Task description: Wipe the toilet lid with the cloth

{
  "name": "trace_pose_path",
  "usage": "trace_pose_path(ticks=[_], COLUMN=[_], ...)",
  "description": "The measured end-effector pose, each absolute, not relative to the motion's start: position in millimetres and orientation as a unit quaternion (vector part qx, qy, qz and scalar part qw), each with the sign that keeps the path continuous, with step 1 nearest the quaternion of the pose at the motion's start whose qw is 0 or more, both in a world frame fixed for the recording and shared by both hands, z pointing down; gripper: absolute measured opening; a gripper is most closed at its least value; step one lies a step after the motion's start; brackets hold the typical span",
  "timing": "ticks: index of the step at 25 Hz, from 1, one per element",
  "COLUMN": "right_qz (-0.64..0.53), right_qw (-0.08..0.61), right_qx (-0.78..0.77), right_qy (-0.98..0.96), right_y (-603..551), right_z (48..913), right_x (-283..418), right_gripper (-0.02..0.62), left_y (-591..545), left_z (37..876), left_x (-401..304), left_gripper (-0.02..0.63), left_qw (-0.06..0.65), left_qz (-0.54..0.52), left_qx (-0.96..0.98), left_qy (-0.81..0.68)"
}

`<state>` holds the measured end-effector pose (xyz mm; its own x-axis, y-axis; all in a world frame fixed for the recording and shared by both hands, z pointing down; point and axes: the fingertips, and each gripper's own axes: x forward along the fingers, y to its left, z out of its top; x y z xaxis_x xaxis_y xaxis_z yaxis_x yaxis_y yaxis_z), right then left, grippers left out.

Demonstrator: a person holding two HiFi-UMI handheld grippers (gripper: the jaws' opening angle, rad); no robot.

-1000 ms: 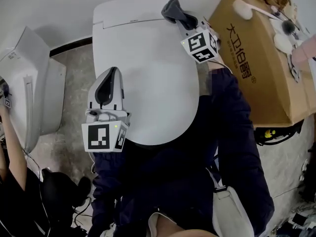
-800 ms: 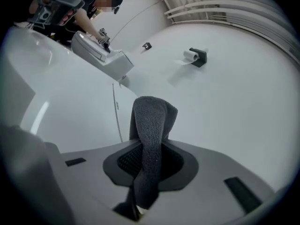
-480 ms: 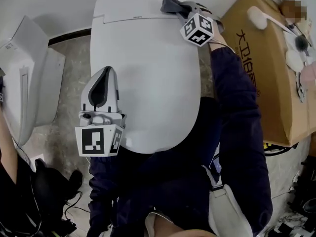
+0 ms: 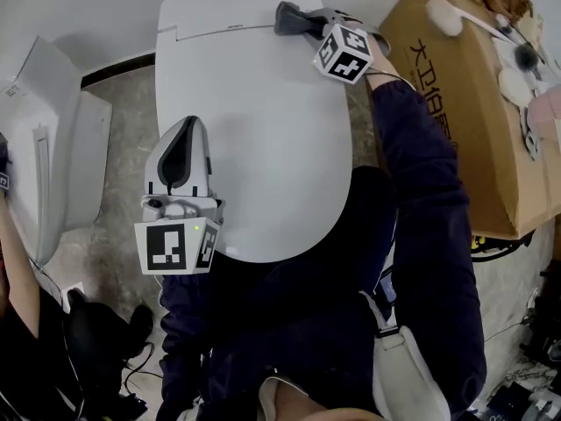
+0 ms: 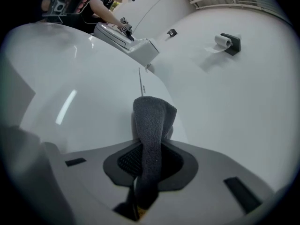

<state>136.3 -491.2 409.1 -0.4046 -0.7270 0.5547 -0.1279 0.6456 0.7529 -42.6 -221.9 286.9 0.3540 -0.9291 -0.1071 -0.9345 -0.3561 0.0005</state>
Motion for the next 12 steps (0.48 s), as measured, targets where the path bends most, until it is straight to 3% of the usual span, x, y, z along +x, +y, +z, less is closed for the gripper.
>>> trace_pose_path(ticks=[12], right_qz=[-0.3], right_qw=[0.475], right_qx=[0.248], right_qy=[-0.79], right_y=[-378], right_z=[416], right_x=[148], right_gripper=[0.078], left_y=[-200], left_z=[285], left_x=[-29], left_gripper=[0.017], left_qw=[0.026], left_qz=[0.048], left_qx=[-0.849], left_qy=[0.525])
